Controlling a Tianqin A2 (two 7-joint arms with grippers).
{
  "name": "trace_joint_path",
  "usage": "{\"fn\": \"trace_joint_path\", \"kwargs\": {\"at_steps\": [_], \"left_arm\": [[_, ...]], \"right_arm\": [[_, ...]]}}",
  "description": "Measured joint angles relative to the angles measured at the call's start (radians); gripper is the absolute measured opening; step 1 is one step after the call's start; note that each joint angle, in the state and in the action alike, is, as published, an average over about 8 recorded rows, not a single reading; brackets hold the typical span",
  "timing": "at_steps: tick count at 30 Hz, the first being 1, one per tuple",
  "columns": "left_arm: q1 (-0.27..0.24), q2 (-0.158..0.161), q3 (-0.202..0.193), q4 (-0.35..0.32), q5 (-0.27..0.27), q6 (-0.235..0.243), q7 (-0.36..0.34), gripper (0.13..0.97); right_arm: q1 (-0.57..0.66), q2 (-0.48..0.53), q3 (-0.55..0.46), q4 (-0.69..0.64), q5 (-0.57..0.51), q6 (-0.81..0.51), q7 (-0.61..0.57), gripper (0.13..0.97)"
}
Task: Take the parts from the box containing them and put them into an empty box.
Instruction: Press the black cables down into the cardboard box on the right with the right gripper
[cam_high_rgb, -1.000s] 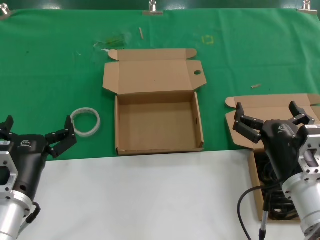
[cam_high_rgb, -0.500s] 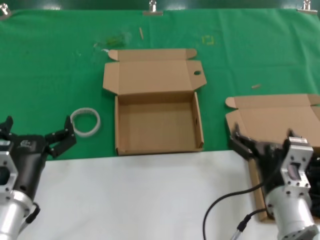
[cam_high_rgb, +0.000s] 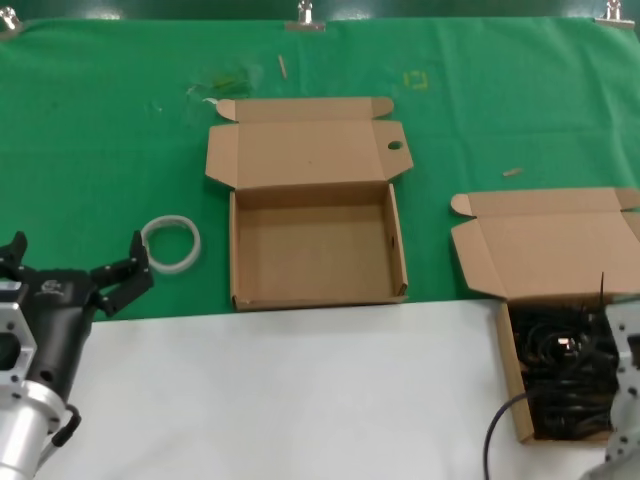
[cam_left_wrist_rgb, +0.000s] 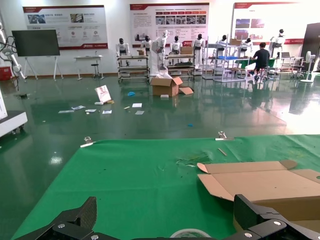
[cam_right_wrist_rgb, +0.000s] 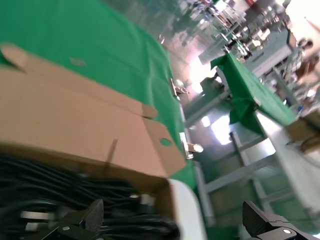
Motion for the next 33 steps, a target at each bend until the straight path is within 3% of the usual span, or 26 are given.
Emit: {"fn": "trace_joint_path", "kwargs": {"at_steps": [8, 17, 26, 33], "left_arm": [[0.0, 0.0, 0.0, 0.0, 0.0, 0.0, 0.0, 0.966], [0.0, 0.0, 0.0, 0.0, 0.0, 0.0, 0.0, 0.966], [0.0, 0.0, 0.0, 0.0, 0.0, 0.0, 0.0, 0.966], [0.0, 0.0, 0.0, 0.0, 0.0, 0.0, 0.0, 0.966]], "right_arm": [[0.123, 0.0, 0.032, -0.101, 0.093, 0.054, -0.363, 0.966], [0.25, 0.0, 0.064, -0.225, 0.295, 0.074, -0.792, 0.966], [0.262, -0.013, 0.196, -0.168, 0.414, 0.115, -1.182, 0.966], [0.242, -0.027, 0.29, -0.086, 0.427, 0.128, -1.341, 0.966]]}}
